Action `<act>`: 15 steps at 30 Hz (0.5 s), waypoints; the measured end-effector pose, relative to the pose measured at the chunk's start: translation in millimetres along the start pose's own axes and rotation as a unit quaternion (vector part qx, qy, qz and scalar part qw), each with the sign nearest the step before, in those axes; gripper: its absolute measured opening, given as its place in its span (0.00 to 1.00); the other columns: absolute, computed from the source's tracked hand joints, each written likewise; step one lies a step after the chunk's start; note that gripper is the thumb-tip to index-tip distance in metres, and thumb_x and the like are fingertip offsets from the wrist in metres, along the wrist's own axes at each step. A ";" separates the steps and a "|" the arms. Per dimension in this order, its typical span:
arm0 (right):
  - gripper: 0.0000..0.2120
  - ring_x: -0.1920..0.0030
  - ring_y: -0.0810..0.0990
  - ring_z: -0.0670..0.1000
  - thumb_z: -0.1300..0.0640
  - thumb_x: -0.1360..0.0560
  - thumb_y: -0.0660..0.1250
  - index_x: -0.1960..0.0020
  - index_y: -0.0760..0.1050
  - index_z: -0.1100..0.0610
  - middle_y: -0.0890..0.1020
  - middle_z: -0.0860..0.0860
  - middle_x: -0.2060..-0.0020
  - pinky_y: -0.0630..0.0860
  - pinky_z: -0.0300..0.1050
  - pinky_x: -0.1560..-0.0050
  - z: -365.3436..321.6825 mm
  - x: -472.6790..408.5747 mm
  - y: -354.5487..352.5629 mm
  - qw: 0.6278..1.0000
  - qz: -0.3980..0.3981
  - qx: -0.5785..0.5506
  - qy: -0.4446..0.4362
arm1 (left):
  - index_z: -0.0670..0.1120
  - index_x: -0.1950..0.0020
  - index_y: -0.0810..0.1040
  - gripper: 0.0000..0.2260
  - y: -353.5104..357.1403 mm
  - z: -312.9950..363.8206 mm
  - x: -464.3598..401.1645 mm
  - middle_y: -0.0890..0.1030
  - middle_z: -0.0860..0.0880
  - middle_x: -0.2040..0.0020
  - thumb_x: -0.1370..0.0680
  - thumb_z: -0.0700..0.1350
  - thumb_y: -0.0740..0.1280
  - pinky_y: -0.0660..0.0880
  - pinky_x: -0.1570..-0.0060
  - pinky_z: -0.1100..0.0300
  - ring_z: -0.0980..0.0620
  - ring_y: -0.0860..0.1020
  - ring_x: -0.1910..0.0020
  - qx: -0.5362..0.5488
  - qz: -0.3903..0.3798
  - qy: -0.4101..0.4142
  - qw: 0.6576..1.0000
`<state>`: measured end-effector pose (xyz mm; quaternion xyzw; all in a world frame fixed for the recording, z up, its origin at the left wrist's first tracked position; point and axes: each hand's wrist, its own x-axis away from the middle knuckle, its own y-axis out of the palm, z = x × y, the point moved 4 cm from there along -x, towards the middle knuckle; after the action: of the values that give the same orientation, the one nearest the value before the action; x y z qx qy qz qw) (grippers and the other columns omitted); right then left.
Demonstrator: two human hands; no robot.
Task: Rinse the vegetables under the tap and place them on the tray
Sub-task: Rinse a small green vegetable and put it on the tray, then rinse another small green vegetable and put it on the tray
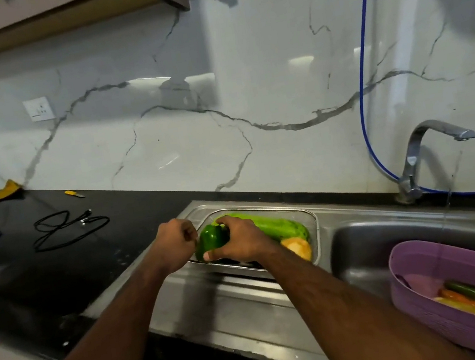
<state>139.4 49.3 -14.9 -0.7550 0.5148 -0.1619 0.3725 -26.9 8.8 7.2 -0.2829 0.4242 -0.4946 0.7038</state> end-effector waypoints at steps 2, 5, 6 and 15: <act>0.44 0.31 0.75 0.54 0.41 0.35 0.82 0.24 0.70 0.51 0.77 0.53 0.30 0.74 0.49 0.32 3.9 1.1 -9.2 1.000 0.019 -0.005 0.002 | 0.47 0.64 0.80 0.07 -0.6 12.2 -5.2 0.82 0.49 0.64 0.29 0.36 0.70 0.69 0.66 0.68 0.52 0.79 0.63 0.001 0.008 0.003 1.000; 0.33 0.35 0.78 0.54 0.43 0.31 0.79 0.30 0.75 0.50 0.80 0.52 0.35 0.76 0.49 0.35 14.9 5.0 -31.7 0.998 0.063 0.002 0.006 | 0.48 0.65 0.80 0.07 -1.5 34.5 -12.1 0.82 0.48 0.64 0.29 0.37 0.69 0.73 0.60 0.61 0.49 0.80 0.61 -0.015 0.027 0.009 0.999; 0.28 0.38 0.79 0.54 0.45 0.30 0.78 0.33 0.76 0.50 0.81 0.52 0.38 0.77 0.49 0.37 19.2 7.1 -39.7 0.997 0.075 0.002 0.009 | 0.49 0.66 0.79 0.07 -2.0 40.2 -14.0 0.82 0.48 0.63 0.30 0.38 0.69 0.75 0.59 0.59 0.48 0.80 0.61 -0.019 0.041 0.007 0.999; 0.13 0.46 0.82 0.51 0.50 0.29 0.77 0.47 0.80 0.48 0.82 0.52 0.45 0.80 0.45 0.44 86.5 38.4 -119.8 0.988 0.144 0.010 0.052 | 0.46 0.60 0.83 0.03 41.0 150.8 -24.1 0.79 0.53 0.64 0.27 0.40 0.72 0.67 0.66 0.66 0.56 0.75 0.64 0.028 0.031 0.093 0.995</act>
<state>288.5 72.1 9.1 -0.6593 0.6355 -0.1511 0.3723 120.4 42.4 53.7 -0.2026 0.4819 -0.5085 0.6842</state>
